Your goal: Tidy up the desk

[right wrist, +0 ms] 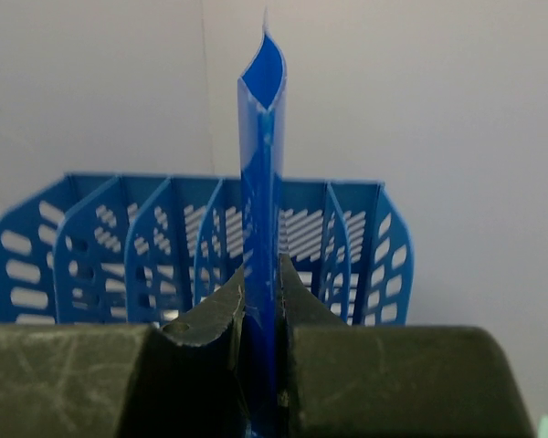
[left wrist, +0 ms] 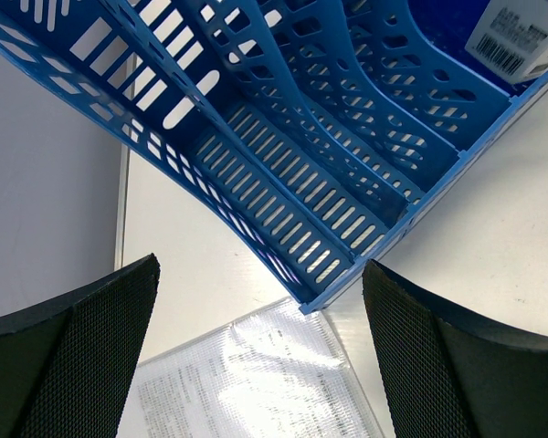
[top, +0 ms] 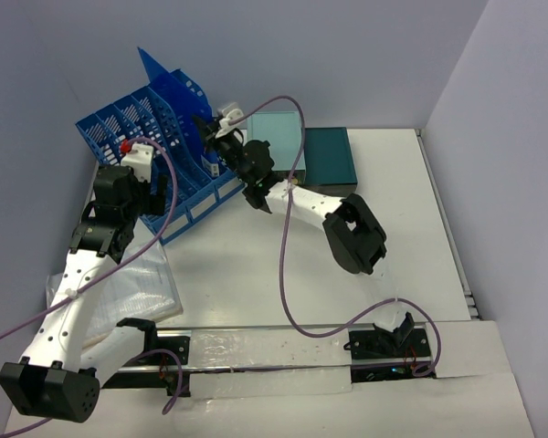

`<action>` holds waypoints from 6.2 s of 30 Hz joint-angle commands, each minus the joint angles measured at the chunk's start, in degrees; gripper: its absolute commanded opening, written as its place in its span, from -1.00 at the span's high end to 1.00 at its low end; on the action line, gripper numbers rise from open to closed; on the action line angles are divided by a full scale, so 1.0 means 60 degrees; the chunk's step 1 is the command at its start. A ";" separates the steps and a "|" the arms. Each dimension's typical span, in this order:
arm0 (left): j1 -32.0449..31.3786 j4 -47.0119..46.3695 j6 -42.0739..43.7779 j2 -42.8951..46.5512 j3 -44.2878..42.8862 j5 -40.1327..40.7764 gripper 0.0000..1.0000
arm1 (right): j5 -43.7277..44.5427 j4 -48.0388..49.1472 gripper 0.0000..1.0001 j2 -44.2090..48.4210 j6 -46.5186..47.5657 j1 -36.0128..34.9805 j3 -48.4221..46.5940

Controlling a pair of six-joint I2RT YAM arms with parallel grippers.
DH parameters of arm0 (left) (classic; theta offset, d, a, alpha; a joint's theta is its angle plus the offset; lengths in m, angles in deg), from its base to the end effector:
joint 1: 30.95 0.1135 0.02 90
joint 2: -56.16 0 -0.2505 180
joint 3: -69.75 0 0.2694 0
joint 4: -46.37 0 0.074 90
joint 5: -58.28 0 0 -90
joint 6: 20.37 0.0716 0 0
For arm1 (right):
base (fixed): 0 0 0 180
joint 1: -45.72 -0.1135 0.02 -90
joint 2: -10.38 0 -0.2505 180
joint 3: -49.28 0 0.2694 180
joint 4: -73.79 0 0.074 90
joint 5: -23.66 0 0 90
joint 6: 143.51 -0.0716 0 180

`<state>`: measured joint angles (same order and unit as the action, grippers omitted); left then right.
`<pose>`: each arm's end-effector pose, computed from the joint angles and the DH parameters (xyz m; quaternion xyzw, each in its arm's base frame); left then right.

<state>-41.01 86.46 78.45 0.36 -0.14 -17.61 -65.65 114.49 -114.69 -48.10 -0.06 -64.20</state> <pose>0.2683 -0.0299 0.3234 0.0738 0.8409 0.0985 0.5270 0.3877 0.3972 0.3352 -0.2142 0.4592 0.2946 0.8102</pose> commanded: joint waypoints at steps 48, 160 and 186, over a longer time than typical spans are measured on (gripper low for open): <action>0.0145 0.1249 0.0077 0.2458 0.1271 -0.0761 -0.98 | -0.1272 -0.5930 -0.61 0.1932 -0.8939 -0.4095 0.5003; -0.4068 -0.0610 0.0801 -0.1365 0.0382 -0.4776 1.00 | 0.0146 -0.5542 0.97 0.8929 -0.8183 -0.0997 0.8177; -0.1920 -0.1089 -0.5056 -0.2525 -0.2142 -0.3566 1.00 | 1.0099 -0.4708 -0.66 0.4548 -0.2055 -0.5408 0.4041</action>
<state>-52.53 84.31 51.57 -16.91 -11.72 -41.46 -15.25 81.97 -84.99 -66.72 -33.28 -33.78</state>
